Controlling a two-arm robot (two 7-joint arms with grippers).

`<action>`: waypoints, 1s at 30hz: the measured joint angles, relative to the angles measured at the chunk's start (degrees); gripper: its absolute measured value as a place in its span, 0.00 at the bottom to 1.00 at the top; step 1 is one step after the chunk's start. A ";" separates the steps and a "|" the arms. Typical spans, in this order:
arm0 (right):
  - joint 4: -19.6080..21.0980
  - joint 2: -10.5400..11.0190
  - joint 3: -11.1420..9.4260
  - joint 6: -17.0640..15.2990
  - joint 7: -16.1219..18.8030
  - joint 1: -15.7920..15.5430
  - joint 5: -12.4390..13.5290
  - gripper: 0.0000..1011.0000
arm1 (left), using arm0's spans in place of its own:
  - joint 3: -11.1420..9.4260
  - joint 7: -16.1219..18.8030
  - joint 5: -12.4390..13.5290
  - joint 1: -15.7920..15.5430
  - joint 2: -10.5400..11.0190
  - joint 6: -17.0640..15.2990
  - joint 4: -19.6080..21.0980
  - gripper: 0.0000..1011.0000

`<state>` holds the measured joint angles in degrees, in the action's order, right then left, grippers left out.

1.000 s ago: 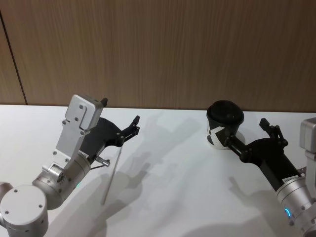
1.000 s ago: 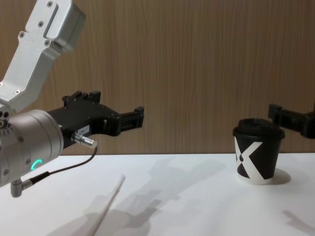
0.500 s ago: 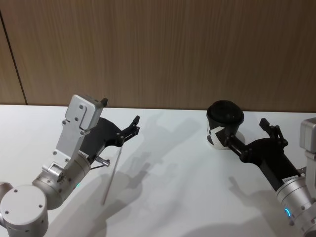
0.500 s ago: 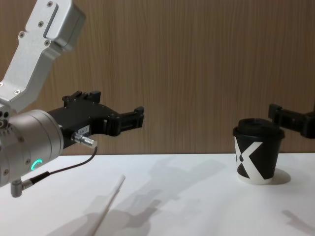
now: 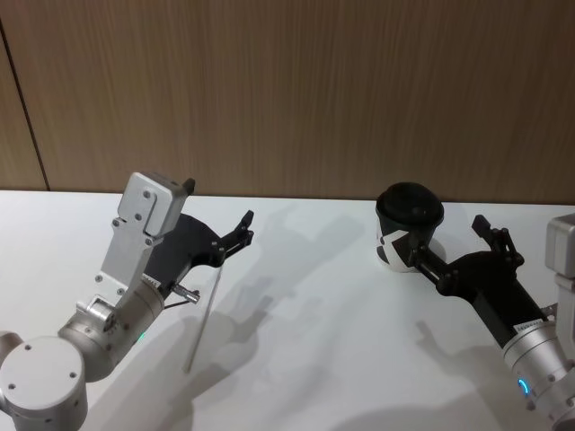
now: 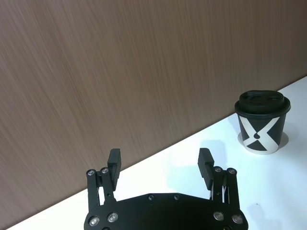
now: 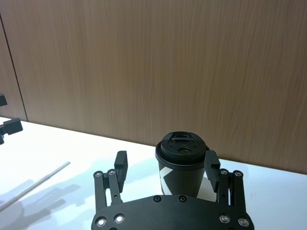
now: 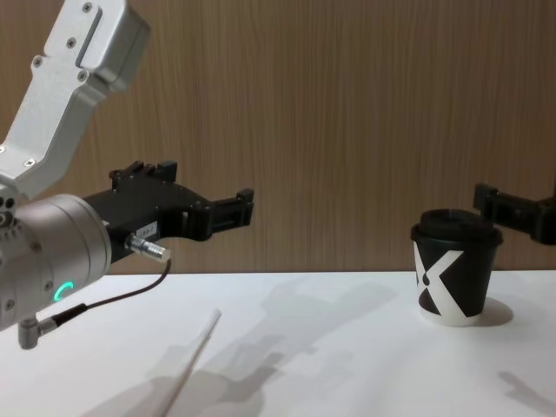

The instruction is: Pick up the straw with one hand, pass it to the other hand, and insert it into the cup.

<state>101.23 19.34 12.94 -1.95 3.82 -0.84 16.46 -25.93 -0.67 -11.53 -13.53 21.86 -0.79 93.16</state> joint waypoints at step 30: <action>0.00 0.00 0.00 0.00 0.00 0.00 0.00 0.99 | 5.20 -1.25 -7.13 7.57 1.38 -7.40 6.16 1.00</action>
<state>101.23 19.33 12.94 -1.95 3.82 -0.84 16.46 -20.73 -1.92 -18.66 -5.96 23.25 -8.19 99.33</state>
